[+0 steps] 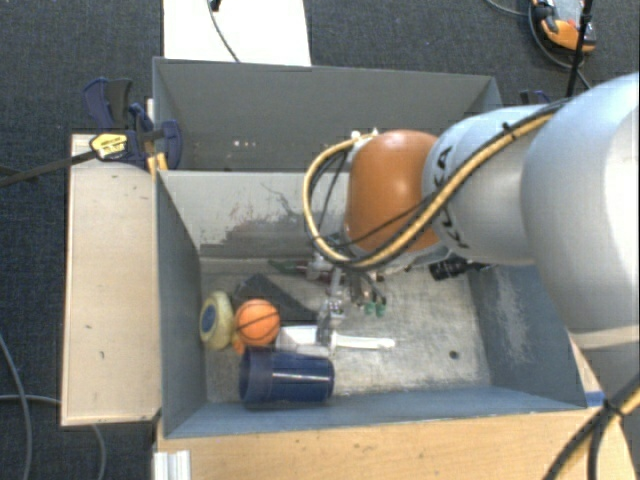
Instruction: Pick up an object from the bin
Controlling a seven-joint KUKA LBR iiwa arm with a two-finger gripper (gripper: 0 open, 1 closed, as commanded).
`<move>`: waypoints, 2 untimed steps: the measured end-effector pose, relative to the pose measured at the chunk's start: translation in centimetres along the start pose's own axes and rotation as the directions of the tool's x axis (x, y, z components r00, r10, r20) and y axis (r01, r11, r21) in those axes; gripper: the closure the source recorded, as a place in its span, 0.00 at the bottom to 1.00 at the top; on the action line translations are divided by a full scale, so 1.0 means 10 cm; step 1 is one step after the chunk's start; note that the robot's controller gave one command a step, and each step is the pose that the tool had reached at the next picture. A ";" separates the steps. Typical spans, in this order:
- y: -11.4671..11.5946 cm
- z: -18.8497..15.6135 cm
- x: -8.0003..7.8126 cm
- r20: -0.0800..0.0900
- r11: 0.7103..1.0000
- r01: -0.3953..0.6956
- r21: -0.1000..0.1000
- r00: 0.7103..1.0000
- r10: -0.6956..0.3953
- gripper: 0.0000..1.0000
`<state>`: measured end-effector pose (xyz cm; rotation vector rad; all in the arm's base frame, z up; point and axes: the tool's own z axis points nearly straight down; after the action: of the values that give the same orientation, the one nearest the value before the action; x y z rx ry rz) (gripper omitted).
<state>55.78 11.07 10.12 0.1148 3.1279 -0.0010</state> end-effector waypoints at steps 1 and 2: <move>0.00 0.00 0.00 0.000 1.000 -0.001 0.000 1.000 0.001 1.00; 0.00 0.00 0.00 0.000 1.000 -0.001 0.000 1.000 0.001 1.00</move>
Offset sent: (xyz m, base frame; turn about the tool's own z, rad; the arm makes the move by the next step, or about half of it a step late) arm -0.0049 0.0066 0.0948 -0.0095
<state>55.77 11.07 10.12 0.1166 3.1279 -0.0008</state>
